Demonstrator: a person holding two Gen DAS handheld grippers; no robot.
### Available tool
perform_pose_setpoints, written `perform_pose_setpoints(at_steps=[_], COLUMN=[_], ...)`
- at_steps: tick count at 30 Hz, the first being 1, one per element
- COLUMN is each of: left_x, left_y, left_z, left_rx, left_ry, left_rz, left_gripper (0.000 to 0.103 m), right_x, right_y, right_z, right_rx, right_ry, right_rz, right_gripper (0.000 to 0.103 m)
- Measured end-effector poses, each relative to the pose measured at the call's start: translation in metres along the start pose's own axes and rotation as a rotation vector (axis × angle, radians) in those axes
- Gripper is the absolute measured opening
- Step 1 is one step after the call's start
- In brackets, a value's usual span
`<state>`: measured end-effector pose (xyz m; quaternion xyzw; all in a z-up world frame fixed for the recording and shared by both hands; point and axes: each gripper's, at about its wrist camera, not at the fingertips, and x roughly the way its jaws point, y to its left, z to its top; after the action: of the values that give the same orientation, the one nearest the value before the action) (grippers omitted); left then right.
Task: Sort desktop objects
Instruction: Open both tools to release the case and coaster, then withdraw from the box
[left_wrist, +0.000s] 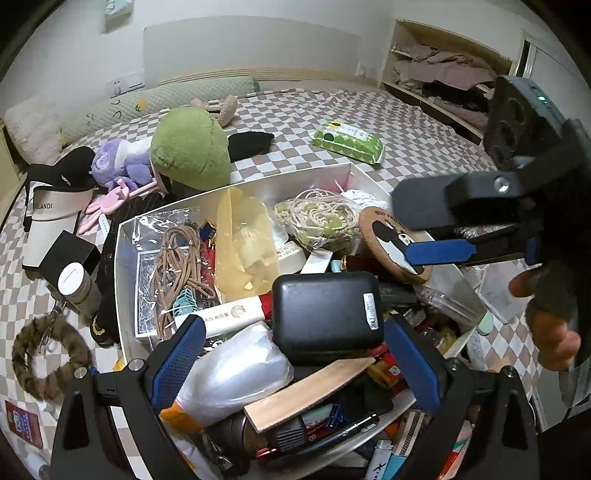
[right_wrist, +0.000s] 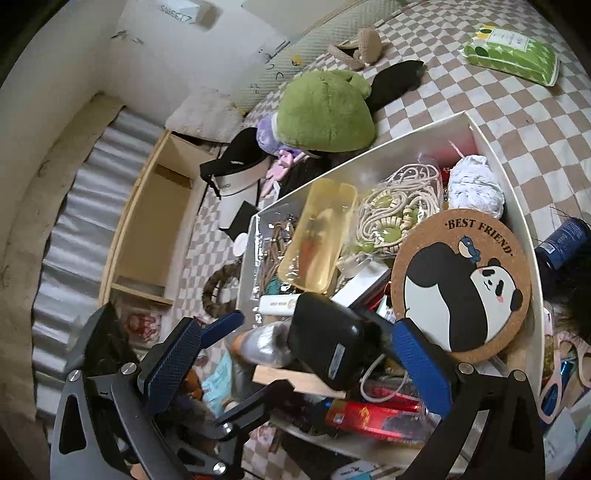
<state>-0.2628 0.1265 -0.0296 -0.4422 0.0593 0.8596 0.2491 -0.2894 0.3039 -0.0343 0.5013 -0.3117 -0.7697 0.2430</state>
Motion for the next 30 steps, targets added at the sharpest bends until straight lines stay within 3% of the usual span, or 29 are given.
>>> perform_pose_setpoints(at_steps=[8,13,24,30], left_x=[-0.021,-0.038,-0.073,-0.098], left_y=[-0.006,-0.006,-0.017,-0.011], left_z=[-0.002,-0.002,-0.009,-0.017], left_rx=[-0.026,-0.053,-0.003,-0.058], left_ry=[-0.044,-0.072,-0.105,-0.131], left_rz=[0.038,0.057,0.116,0.147], left_gripper=[0.103,0.103,0.103,0.103], right_x=[-0.033,-0.045,-0.065,-0.087], right_y=[0.002,0.006,0.028,0.04], right_z=[-0.007,-0.011,-0.034,-0.053], right_rx=[-0.019,-0.08,-0.28,-0.35], right_ry=[-0.175,-0.241,-0.239,-0.284], right_rz=[-0.101,-0.193,-0.365,-0.456], right_gripper=[0.103,0.103,0.103,0.103])
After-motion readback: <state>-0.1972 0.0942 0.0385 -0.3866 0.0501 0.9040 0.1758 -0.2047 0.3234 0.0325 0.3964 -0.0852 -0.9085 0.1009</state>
